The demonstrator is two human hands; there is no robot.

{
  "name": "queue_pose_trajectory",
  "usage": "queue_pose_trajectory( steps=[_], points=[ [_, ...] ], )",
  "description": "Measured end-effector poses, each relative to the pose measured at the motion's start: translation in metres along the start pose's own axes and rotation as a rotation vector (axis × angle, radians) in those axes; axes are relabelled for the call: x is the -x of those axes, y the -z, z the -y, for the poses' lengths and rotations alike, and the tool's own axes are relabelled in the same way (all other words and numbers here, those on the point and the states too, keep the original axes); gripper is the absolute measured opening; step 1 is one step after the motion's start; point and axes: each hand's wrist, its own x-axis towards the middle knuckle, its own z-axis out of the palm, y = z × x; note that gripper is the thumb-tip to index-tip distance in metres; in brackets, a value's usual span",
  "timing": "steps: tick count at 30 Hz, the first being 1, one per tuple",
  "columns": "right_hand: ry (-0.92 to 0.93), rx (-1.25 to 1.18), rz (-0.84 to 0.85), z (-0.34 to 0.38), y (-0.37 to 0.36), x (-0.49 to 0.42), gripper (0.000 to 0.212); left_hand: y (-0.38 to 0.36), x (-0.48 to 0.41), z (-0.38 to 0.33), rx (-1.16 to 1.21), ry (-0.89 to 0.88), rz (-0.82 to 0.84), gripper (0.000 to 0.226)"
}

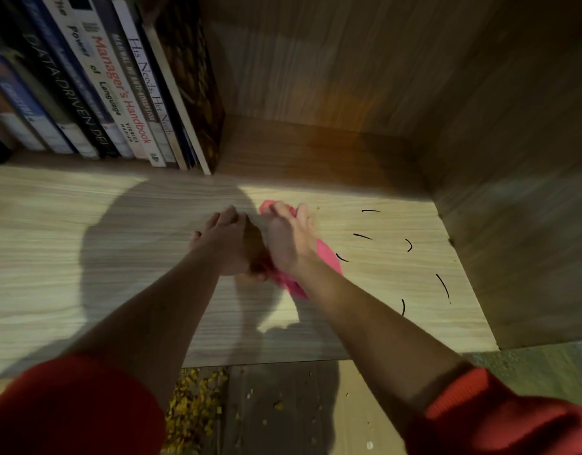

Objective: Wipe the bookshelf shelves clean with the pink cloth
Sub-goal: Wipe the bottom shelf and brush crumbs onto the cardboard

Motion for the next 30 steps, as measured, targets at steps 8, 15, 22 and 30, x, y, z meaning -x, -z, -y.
queue_pose_trajectory(
  steps=[8,15,22,30],
  points=[
    [-0.030,-0.042,-0.042,0.004,-0.010,-0.006,0.039,-0.004,-0.004,0.003,-0.023,-0.005,-0.034,0.126],
    [-0.072,0.009,-0.021,-0.008,-0.003,-0.003,0.057,-0.002,0.000,0.002,0.001,-0.009,-0.049,0.136],
    [-0.108,-0.013,0.002,-0.015,-0.009,0.007,0.063,0.003,0.012,-0.003,0.026,-0.016,-0.041,0.129],
    [-0.060,0.031,-0.033,-0.016,-0.021,0.055,0.066,0.003,0.046,-0.021,0.034,0.068,-0.162,0.109]
  ],
)
